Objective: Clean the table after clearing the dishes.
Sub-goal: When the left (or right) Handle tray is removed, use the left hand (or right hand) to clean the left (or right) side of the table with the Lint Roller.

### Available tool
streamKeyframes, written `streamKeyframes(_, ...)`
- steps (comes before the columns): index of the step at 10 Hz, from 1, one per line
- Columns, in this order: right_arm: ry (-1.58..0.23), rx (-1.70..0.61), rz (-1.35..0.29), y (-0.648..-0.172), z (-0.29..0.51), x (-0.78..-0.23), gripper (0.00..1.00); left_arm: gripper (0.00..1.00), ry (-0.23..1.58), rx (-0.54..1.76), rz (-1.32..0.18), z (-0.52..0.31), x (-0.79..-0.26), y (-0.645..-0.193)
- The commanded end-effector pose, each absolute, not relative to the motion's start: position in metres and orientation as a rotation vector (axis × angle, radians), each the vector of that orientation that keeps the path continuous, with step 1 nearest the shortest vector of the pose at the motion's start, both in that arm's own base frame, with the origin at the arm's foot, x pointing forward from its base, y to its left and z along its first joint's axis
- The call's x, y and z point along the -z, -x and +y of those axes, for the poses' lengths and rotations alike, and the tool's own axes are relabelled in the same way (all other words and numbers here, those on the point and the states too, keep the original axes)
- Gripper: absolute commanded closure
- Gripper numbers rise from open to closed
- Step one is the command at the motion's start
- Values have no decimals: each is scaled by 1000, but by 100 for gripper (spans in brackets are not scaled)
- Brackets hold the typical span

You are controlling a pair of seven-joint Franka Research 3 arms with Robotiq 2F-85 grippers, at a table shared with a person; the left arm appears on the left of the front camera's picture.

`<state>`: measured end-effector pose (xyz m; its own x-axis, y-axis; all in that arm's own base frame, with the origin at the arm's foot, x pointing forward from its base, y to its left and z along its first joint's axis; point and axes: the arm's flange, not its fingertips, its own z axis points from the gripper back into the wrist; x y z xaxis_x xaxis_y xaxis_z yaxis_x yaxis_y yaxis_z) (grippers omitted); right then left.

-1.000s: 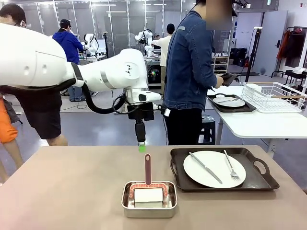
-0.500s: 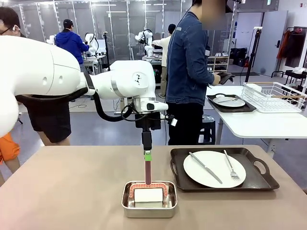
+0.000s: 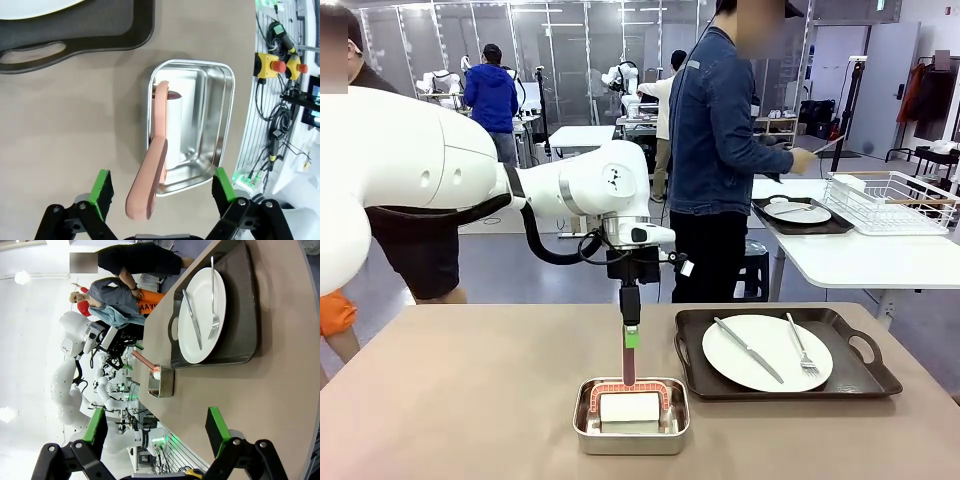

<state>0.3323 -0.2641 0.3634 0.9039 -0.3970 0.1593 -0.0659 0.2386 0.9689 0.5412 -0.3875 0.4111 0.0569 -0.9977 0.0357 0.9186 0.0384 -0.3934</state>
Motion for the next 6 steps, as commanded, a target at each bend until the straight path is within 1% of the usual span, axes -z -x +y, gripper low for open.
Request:
streamKeyframes(1, -1323, 238, -417, -331, -264, -367, 0, 0, 340, 1486, 313, -386, -401, -532)
streamKeyframes(5, -1323, 238, -417, -331, -264, -367, 0, 0, 343, 1480, 337, -385, -397, -530)
streamKeyframes(6, -1323, 238, -417, -331, -264, -367, 0, 30, 337, 1484, 341, -385, -397, -531)
